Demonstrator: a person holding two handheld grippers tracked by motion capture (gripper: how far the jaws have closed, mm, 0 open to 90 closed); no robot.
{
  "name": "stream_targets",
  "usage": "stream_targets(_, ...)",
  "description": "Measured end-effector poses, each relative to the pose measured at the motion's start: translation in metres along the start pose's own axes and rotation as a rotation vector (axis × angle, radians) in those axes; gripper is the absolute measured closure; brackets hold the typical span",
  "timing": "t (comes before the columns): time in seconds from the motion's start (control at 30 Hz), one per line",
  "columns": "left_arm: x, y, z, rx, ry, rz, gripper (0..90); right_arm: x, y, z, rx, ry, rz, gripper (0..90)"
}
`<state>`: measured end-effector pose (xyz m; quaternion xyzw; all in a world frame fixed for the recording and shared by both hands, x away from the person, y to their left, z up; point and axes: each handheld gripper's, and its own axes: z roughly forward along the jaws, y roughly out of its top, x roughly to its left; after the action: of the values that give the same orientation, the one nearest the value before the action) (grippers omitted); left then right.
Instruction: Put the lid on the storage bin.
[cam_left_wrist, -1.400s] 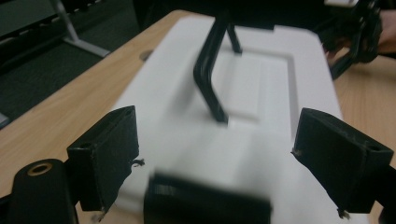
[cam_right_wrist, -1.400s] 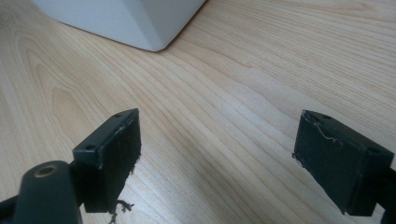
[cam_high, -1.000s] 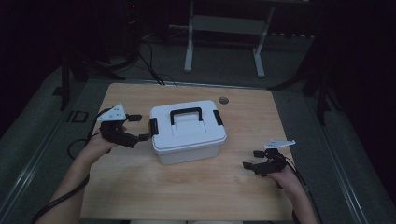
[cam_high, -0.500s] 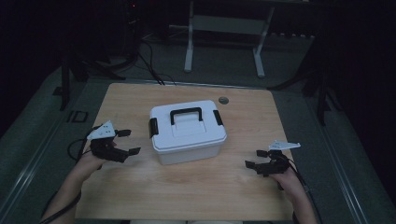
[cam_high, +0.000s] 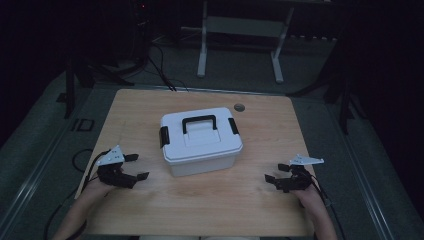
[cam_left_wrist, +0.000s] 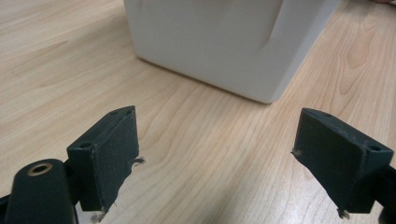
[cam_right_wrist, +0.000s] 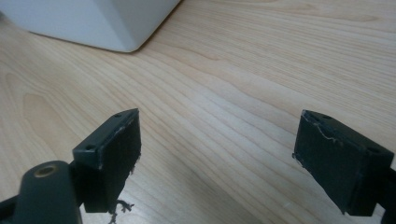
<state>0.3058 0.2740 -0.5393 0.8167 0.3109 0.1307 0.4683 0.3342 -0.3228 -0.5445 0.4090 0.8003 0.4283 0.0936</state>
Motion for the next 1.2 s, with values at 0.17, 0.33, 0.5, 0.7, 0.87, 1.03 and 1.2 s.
stream_targets(0.17, -0.005, -0.010, -0.002, 0.025, 0.018, -0.006, 13.8, 0.001, -0.003, -0.001, -0.014, -0.038, 0.006, 14.4)
stream_targets(0.33, -0.010, -0.018, -0.003, 0.029, 0.057, -0.004, 13.9, 0.000, -0.007, 0.001, -0.014, -0.054, 0.015, 14.4)
stream_targets(0.5, -0.012, -0.021, -0.005, 0.015, 0.052, -0.013, 13.8, 0.002, -0.010, 0.003, -0.012, -0.079, 0.016, 14.4)
stream_targets(0.7, -0.012, -0.027, -0.010, -0.018, 0.109, -0.037, 13.8, 0.004, -0.013, 0.000, -0.065, -0.178, 0.027, 14.1)
stream_targets(0.87, -0.012, -0.028, -0.014, -0.033, 0.238, -0.047, 13.8, 0.005, -0.014, 0.000, -0.097, -0.266, 0.039, 14.0)
stream_targets(1.03, -0.007, -0.033, -0.017, -0.029, 0.327, -0.092, 13.9, 0.002, -0.015, -0.002, -0.115, -0.274, 0.068, 14.0)
stream_targets(1.2, -0.005, -0.036, -0.018, -0.024, 0.375, -0.116, 13.9, 0.001, -0.016, -0.002, -0.114, -0.297, 0.083, 14.0)
